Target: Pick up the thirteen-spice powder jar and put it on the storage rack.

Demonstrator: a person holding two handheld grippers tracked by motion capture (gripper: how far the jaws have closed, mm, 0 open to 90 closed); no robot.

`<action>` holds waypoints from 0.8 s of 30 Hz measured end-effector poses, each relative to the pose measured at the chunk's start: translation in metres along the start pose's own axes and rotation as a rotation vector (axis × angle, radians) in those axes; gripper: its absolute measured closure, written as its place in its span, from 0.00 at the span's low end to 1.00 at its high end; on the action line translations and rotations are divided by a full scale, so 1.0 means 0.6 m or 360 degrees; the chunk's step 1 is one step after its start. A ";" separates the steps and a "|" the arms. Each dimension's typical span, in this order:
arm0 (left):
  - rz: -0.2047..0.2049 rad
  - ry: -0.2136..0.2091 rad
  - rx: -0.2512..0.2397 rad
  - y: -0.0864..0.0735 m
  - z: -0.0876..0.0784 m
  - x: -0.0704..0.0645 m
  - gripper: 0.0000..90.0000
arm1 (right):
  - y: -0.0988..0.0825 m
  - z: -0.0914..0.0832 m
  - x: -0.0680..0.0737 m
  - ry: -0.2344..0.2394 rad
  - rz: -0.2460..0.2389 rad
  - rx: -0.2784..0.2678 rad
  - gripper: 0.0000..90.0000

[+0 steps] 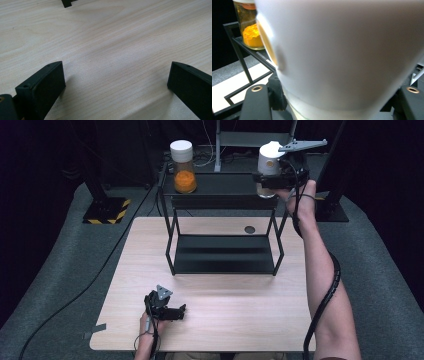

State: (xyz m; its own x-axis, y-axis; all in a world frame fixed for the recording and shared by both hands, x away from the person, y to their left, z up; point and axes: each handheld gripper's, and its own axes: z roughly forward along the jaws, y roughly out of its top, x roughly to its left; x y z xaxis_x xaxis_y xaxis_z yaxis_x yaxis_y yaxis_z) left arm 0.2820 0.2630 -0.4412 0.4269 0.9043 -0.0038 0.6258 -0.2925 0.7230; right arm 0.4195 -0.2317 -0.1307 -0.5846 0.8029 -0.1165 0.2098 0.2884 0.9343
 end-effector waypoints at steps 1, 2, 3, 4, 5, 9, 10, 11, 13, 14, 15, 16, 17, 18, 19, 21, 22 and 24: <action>-0.0001 0.0000 0.0001 0.000 0.000 0.000 0.01 | 0.001 0.002 -0.001 -0.0001 0.0003 0.0000 0.34; -0.0001 0.0000 0.0001 0.000 0.000 0.000 0.01 | 0.002 0.003 -0.002 -0.0002 0.0009 0.0004 0.34; -0.0001 0.0000 0.0001 0.000 0.000 0.000 0.01 | 0.003 0.005 -0.003 -0.0002 0.0012 0.0004 0.33; -0.0001 0.0000 0.0001 0.000 0.000 0.000 0.01 | 0.004 0.007 -0.004 -0.0002 0.0015 0.0006 0.34; -0.0001 0.0000 0.0001 0.000 0.000 0.000 0.01 | 0.004 0.008 -0.005 -0.0003 0.0019 0.0007 0.33; -0.0002 0.0000 -0.0001 0.000 0.000 0.000 0.01 | 0.007 0.016 -0.008 -0.0005 0.0029 0.0017 0.33; -0.0003 -0.0001 -0.0002 -0.001 0.000 0.000 0.01 | 0.008 0.017 -0.009 -0.0007 0.0033 0.0021 0.33; -0.0003 -0.0001 -0.0003 -0.001 -0.001 0.000 0.01 | 0.008 0.019 -0.010 -0.0008 0.0039 0.0022 0.34; -0.0003 -0.0002 -0.0003 -0.001 -0.001 0.000 0.01 | 0.008 0.022 -0.013 -0.0008 0.0050 0.0020 0.33; -0.0003 -0.0001 -0.0003 -0.001 -0.001 0.000 0.01 | 0.008 0.023 -0.014 -0.0008 0.0056 0.0021 0.33; -0.0003 -0.0001 -0.0003 -0.001 -0.001 0.000 0.01 | 0.009 0.025 -0.015 -0.0010 0.0060 0.0023 0.33; -0.0003 -0.0001 -0.0003 -0.001 -0.001 0.000 0.01 | 0.008 0.027 -0.015 -0.0015 0.0064 0.0024 0.33; -0.0003 -0.0001 -0.0004 -0.001 -0.001 0.000 0.01 | 0.009 0.028 -0.017 -0.0015 0.0067 0.0027 0.33; -0.0003 -0.0002 -0.0003 -0.001 -0.001 0.000 0.01 | 0.008 0.030 -0.018 -0.0015 0.0072 0.0026 0.33; -0.0003 -0.0001 -0.0003 -0.001 -0.001 0.000 0.01 | 0.007 0.033 -0.020 -0.0018 0.0077 0.0029 0.33; -0.0002 -0.0002 -0.0003 -0.001 -0.001 0.000 0.01 | 0.007 0.038 -0.023 -0.0020 0.0088 0.0038 0.33; -0.0003 -0.0001 -0.0003 -0.001 -0.001 0.000 0.01 | 0.007 0.040 -0.024 -0.0023 0.0094 0.0042 0.33; -0.0003 -0.0001 -0.0003 -0.001 -0.001 0.000 0.01 | 0.005 0.044 -0.025 -0.0025 0.0104 0.0041 0.33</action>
State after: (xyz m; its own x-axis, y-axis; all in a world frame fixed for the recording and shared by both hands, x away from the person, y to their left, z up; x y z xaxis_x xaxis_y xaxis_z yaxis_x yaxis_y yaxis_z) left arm 0.2813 0.2632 -0.4414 0.4264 0.9045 -0.0056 0.6252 -0.2903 0.7244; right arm 0.4498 -0.2293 -0.1353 -0.5564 0.8287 -0.0609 0.2677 0.2481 0.9310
